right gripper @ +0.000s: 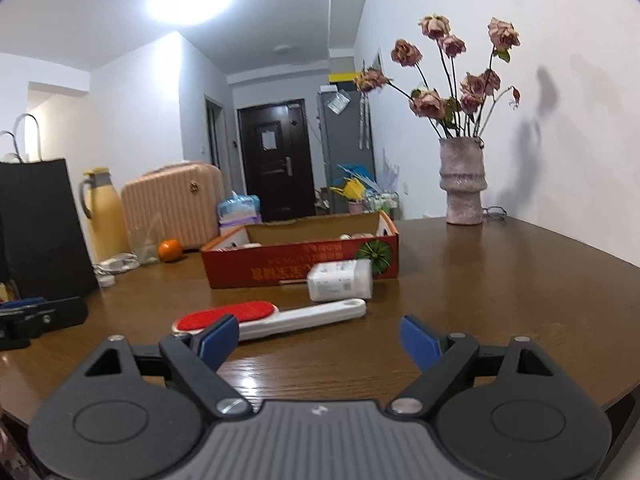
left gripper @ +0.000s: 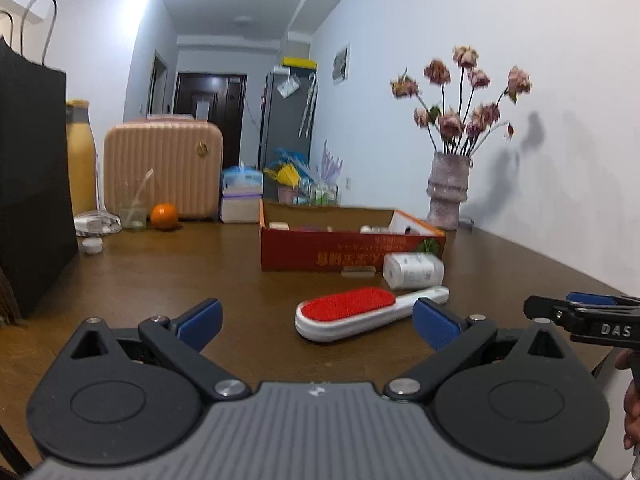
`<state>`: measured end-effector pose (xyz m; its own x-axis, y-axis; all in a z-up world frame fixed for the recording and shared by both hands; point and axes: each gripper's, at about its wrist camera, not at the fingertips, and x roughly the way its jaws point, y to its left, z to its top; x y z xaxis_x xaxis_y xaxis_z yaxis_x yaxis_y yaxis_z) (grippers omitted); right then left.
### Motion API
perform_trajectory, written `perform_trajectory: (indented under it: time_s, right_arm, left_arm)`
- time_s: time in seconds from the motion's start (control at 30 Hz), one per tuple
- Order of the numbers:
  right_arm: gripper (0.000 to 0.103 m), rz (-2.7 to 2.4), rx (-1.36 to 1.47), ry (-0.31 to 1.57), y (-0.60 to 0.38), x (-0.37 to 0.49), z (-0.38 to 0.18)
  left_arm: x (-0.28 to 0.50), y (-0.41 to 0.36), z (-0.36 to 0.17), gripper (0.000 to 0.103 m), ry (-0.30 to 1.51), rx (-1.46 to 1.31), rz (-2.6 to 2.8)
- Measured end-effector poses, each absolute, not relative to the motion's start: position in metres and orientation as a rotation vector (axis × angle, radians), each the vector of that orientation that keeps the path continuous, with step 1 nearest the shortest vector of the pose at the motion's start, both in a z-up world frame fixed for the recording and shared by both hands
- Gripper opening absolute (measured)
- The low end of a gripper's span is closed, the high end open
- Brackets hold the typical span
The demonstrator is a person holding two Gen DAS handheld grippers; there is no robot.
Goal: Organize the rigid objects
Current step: 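Grasp the red lint brush by its body with the left tool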
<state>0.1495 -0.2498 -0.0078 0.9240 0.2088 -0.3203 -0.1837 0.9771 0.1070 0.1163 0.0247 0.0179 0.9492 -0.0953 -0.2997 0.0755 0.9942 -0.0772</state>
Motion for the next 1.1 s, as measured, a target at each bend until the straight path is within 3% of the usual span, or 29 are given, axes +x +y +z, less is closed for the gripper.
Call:
perform_trajectory:
  time_s: [0.33,0.43,0.5,0.7,0.93,1.1]
  right_arm:
    - [0.068,0.15,0.075,0.454,-0.261,0.229,-0.017]
    - [0.059,0.189,0.061,0.491,-0.261,0.266,-0.015]
    - [0.058,0.207,0.053,0.511,-0.261,0.29,-0.016]
    - [0.03,0.21,0.047,0.61,-0.263,0.359,-0.028]
    - [0.027,0.255,0.093,0.668,-0.267,0.378,-0.046]
    - [0.028,0.253,0.158,0.702,-0.275,0.371,-0.045]
  left_arm:
    - [0.175,0.021,0.003,0.102,0.399,-0.071,-0.073]
    - [0.201,0.025,0.002,0.089,0.422,-0.092,-0.067]
    - [0.219,0.027,-0.001,0.073,0.449,-0.111,-0.062]
    - [0.263,0.03,-0.01,0.062,0.533,-0.167,-0.087]
    - [0.283,0.032,-0.029,0.061,0.561,-0.207,-0.087]
    - [0.293,0.04,-0.031,0.066,0.577,-0.262,-0.084]
